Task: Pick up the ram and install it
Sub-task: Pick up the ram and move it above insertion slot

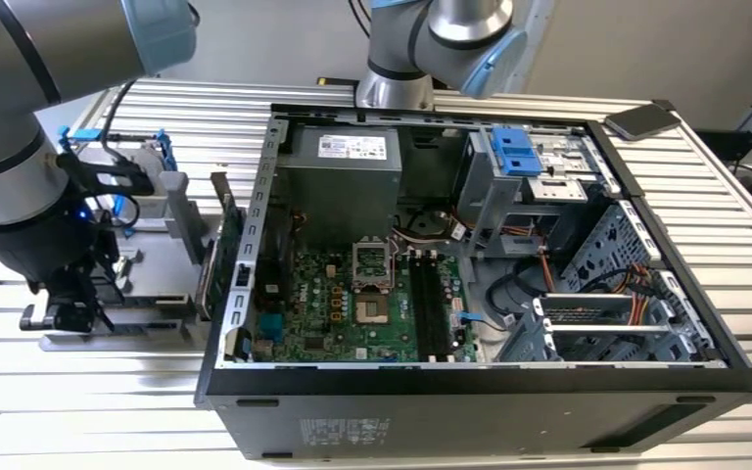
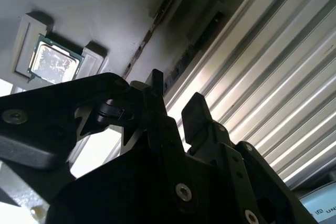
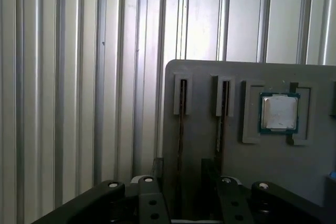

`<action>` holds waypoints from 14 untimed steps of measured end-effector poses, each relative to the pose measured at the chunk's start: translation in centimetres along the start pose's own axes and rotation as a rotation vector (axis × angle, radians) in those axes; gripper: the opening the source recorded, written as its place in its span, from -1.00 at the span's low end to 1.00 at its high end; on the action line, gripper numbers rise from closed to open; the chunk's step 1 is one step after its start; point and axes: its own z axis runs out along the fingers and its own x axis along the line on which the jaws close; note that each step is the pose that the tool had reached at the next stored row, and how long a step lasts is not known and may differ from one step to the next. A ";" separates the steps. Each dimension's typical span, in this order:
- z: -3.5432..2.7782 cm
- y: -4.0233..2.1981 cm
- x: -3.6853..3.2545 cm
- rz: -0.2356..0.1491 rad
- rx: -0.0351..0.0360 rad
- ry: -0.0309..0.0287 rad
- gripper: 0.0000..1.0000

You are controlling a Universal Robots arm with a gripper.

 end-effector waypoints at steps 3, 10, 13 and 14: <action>0.09 0.00 0.00 0.000 0.0001 -0.0001 1.00; 0.58 0.00 -0.01 0.000 0.0001 -0.0001 1.00; 1.06 0.00 -0.01 0.000 0.0000 -0.0001 1.00; 1.23 0.00 -0.02 0.002 0.0000 0.0000 1.00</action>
